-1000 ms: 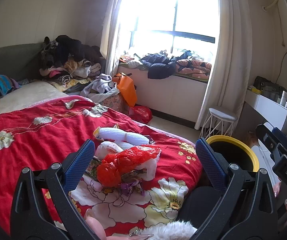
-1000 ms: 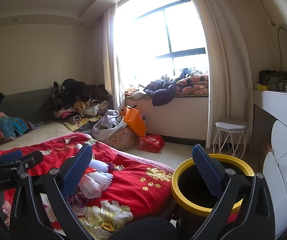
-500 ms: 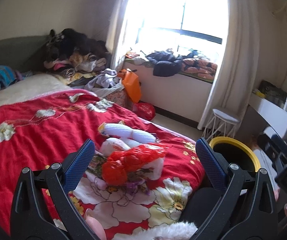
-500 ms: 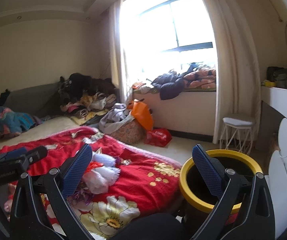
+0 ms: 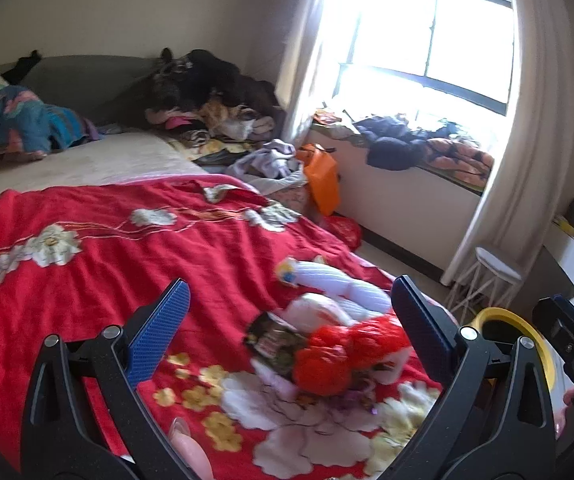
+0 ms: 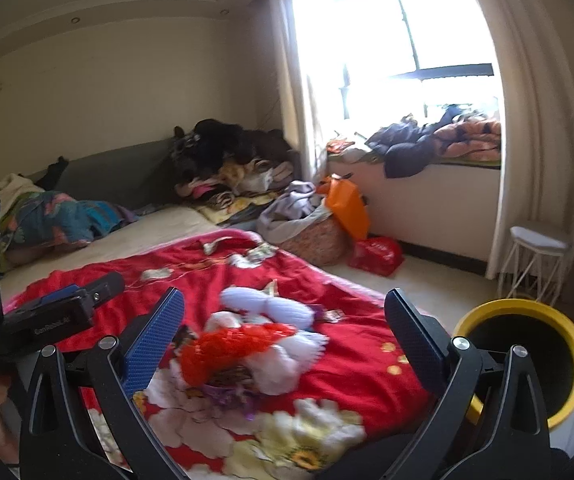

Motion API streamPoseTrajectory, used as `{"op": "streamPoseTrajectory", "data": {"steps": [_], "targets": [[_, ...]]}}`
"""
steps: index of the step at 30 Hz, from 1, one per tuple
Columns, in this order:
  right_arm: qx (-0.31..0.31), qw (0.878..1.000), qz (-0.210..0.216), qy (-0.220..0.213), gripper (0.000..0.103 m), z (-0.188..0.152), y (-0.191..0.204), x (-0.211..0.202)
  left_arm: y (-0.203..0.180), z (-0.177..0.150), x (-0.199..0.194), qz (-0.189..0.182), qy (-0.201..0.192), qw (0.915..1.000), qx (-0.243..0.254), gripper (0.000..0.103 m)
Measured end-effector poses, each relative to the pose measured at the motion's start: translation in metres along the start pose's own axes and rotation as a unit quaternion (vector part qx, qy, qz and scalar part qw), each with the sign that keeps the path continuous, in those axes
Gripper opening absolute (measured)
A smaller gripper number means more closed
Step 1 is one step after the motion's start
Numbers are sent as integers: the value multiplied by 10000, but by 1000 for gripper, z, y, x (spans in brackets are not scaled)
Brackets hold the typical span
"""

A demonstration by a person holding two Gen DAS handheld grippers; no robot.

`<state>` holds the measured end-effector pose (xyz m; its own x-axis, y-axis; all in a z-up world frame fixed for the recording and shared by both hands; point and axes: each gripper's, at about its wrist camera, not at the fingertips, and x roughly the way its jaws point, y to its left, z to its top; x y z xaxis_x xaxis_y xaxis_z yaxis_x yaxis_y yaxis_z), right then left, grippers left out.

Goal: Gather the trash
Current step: 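Move the right tool toward the red plastic bag while the left tool approaches the trash pile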

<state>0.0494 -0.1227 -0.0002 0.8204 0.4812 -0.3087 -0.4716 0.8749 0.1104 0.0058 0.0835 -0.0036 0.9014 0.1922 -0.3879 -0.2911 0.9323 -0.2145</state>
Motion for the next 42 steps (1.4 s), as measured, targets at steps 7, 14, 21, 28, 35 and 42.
{"op": "streamPoseTrajectory", "data": {"steps": [7, 14, 21, 28, 35, 42], "targets": [[16, 9987, 190, 475, 97, -2, 7, 43, 38, -2, 26, 130, 247, 9993, -269, 93], [222, 9941, 218, 1039, 97, -13, -7, 79, 58, -21, 65, -124, 784, 9957, -475, 93], [332, 9878, 402, 1465, 97, -22, -14, 104, 61, -34, 102, -376, 1250, 9901, -520, 93], [97, 9824, 548, 1781, 89, -31, -7, 127, 63, -46, 132, -771, 1695, 9809, -554, 79], [-173, 9774, 777, 1960, 51, -38, 3, 137, 62, -57, 149, -1232, 1992, 9690, -782, 67], [-427, 9777, 896, 1850, 17, -42, 13, 131, 68, -60, 149, -1467, 1981, 9635, -1047, 44]]}}
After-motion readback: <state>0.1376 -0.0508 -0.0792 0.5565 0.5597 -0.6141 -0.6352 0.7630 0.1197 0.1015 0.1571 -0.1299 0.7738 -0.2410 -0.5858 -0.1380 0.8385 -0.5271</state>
